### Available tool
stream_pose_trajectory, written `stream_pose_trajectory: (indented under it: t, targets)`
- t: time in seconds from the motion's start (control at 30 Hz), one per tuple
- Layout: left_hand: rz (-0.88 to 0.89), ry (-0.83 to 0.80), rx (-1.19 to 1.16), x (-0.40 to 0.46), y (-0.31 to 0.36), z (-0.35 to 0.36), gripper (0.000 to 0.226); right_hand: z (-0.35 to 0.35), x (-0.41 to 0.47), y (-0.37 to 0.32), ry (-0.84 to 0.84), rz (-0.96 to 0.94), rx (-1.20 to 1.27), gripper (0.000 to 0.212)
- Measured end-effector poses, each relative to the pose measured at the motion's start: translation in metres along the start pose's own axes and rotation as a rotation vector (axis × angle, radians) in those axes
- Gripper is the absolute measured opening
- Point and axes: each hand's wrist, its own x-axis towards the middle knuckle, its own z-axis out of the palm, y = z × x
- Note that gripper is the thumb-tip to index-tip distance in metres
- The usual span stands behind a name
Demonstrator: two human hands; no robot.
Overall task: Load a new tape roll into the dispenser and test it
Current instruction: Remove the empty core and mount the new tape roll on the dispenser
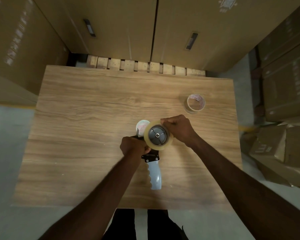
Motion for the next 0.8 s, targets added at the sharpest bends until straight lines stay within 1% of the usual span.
stream_pose_trajectory:
  t: [0.13,0.2,0.23,0.27,0.3,0.33,0.37,0.4,0.47,0.5,0.57,0.67,0.7,0.77,0.8]
  targets:
    - [-0.012,-0.026,0.032,0.003,-0.006,0.0,0.021,0.005,-0.004,-0.001,0.028,-0.015,-0.055,0.043]
    - [-0.003,-0.033,0.044,0.008,-0.011,0.002,0.031,0.008,-0.008,-0.004,0.031,-0.017,-0.085,0.035]
    - [0.009,-0.031,0.065,0.008,-0.011,0.002,0.037,0.007,-0.011,-0.007,-0.011,-0.01,-0.12,0.043]
    - [0.014,-0.028,0.071,0.006,-0.012,0.001,0.041,0.006,-0.015,-0.011,-0.093,-0.007,-0.175,0.067]
    - [0.016,-0.021,0.055,0.002,-0.009,0.0,0.04,0.005,-0.018,-0.014,-0.202,-0.011,-0.221,0.099]
    - [0.016,-0.018,0.055,-0.004,-0.006,-0.001,0.034,0.006,-0.023,-0.019,-0.304,-0.022,-0.297,0.128]
    - [0.028,-0.01,0.077,-0.007,-0.005,-0.002,0.027,0.009,-0.028,-0.023,-0.379,-0.067,-0.423,0.149]
    - [0.038,-0.008,0.109,-0.008,-0.005,-0.003,0.021,0.012,-0.032,-0.026,-0.421,-0.139,-0.573,0.159]
    - [0.041,-0.027,0.083,-0.009,-0.007,-0.004,0.02,0.02,-0.037,-0.028,-0.415,-0.261,-0.818,0.163]
    - [0.047,-0.029,0.068,-0.008,-0.009,-0.004,0.022,0.022,-0.037,-0.027,-0.405,-0.293,-0.871,0.163]
    - [0.058,-0.013,0.073,-0.01,-0.008,-0.006,0.023,0.024,-0.034,-0.027,-0.399,-0.331,-0.87,0.162]
    - [0.082,-0.01,0.077,-0.007,-0.011,-0.004,0.017,0.024,-0.029,-0.026,-0.399,-0.348,-0.849,0.161]
    - [0.096,0.002,0.123,-0.005,-0.012,-0.002,0.019,0.023,-0.028,-0.026,-0.408,-0.34,-0.842,0.16]
    - [0.134,0.037,0.253,-0.003,-0.015,0.0,0.031,0.022,-0.025,-0.026,-0.454,-0.332,-0.807,0.158]
    - [0.127,0.038,0.277,-0.004,-0.016,0.001,0.035,0.021,-0.024,-0.023,-0.468,-0.341,-0.779,0.156]
